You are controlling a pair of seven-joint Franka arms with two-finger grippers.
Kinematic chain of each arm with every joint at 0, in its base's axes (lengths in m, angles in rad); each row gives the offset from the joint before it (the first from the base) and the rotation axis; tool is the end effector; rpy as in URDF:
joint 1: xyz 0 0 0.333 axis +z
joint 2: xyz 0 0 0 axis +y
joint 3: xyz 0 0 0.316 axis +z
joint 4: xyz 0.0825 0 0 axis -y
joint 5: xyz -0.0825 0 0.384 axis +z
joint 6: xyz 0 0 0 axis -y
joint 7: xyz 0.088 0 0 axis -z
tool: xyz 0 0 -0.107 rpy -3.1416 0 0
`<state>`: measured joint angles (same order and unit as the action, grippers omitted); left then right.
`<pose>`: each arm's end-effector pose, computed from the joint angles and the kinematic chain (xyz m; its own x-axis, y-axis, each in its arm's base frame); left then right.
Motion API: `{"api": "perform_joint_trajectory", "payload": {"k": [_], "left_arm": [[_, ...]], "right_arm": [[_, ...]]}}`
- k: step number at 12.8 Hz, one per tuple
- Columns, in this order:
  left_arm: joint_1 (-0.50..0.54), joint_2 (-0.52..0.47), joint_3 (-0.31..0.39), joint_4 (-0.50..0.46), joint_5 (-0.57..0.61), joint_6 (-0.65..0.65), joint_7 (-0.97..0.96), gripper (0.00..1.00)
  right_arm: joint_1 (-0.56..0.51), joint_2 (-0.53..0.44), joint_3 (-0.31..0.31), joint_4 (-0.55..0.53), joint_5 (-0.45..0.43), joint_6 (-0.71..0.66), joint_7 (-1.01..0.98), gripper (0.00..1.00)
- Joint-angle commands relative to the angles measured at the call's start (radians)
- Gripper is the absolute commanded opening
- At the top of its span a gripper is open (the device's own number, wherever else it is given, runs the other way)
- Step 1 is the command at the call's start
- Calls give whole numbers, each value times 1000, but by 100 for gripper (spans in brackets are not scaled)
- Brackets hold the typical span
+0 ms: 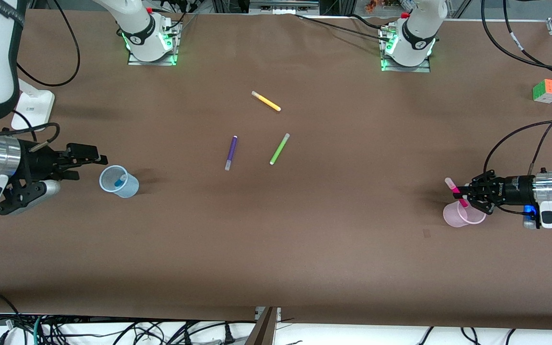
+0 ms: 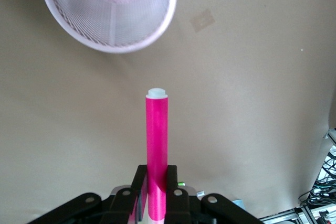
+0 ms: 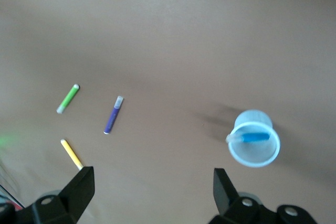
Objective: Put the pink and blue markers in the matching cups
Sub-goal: 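Carry the pink marker over the pink cup while the right gripper withdraws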
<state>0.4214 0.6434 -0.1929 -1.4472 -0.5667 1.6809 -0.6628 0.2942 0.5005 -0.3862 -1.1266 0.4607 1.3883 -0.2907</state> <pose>0.6664 0.1248 0.3093 0.4085 0.6215 -0.6685 0.9020 -0.3870 0.1914 0.6704 0.0581 0.5272 0.9555 0.2732 -0.1112 0.2258 -0.9199 -0.3205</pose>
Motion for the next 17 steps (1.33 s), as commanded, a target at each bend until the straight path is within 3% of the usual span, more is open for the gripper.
{"api": "perform_joint_trajectory", "payload": {"k": [1, 4, 7, 10, 13, 17], "left_arm": [[40, 25, -11, 21, -74, -20, 47, 0], [97, 54, -11, 21, -154, -20, 118, 0], [131, 82, -10, 10, -272, -30, 120, 0], [163, 119, -10, 10, -326, -49, 118, 0], [175, 134, -10, 11, -329, -49, 121, 0], [211, 183, -10, 17, -360, -75, 143, 0]], "right_arm": [[-7, -81, 54, -7, -104, -38, 198, 100], [-49, -219, 166, -181, -296, -17, 217, 100], [-102, -371, 191, -425, -333, 109, 183, 100], [-113, -454, 194, -467, -498, 104, 183, 100], [-127, -522, 202, -527, -510, 110, 183, 100], [-194, -523, 257, -542, -519, 115, 183, 100]]}}
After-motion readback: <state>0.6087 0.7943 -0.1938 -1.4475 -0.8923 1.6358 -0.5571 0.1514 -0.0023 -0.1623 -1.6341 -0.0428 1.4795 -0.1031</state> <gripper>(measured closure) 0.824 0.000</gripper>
